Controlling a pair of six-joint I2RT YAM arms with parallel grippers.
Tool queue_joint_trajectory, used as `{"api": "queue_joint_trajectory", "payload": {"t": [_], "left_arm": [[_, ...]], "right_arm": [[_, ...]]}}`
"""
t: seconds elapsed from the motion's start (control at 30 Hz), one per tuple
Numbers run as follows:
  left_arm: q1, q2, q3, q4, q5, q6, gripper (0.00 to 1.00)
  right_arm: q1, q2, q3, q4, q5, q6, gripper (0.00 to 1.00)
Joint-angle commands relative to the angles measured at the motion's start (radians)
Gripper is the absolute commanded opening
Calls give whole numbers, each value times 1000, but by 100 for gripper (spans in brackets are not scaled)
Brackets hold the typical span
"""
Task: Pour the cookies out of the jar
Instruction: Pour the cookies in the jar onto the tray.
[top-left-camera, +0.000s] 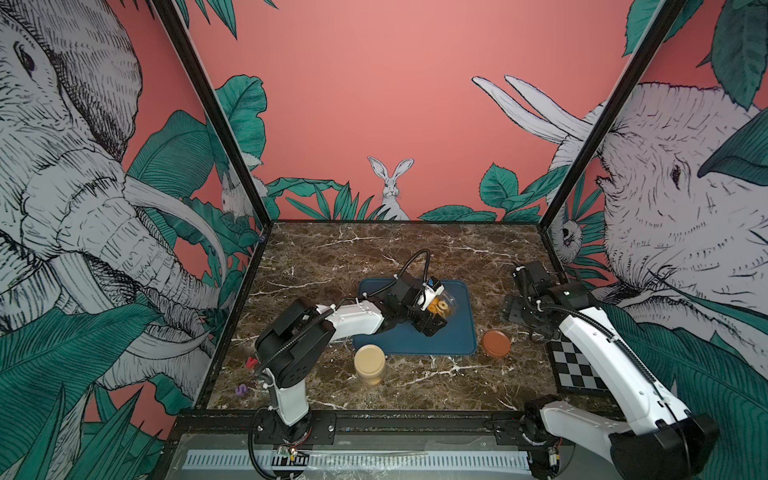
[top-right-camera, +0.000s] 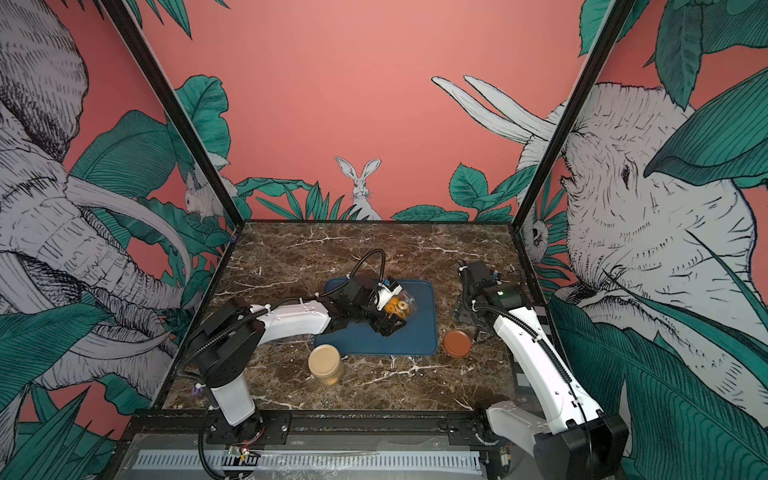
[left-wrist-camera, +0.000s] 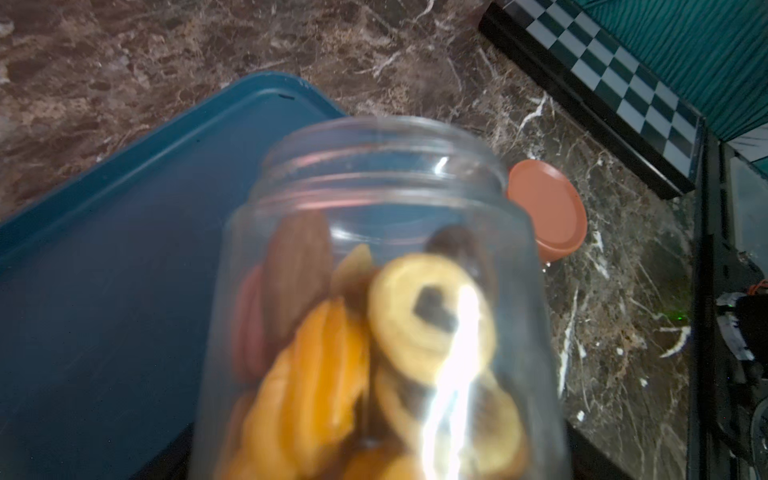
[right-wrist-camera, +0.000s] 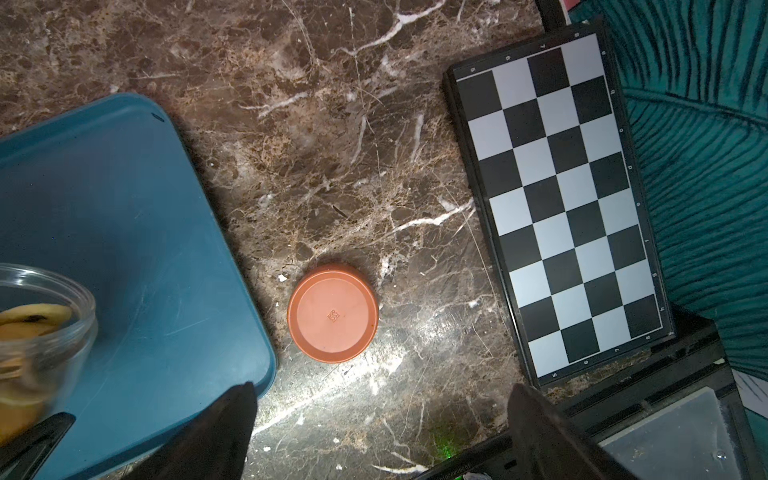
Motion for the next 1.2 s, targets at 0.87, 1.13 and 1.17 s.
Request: {"api": "queue_joint_trajectory", "payload": {"t": [0.87, 1.13, 1.17], "left_arm": [[9, 164, 506, -724, 253, -594, 0], [17, 57, 255, -193, 409, -1075, 0], [17, 47, 243, -172, 401, -1104, 0]], "right_arm": [[-15, -17, 43, -42, -22, 20, 96], [-16, -21, 42, -46, -21, 21, 96], [-15, -23, 42, -46, -21, 23, 96]]}}
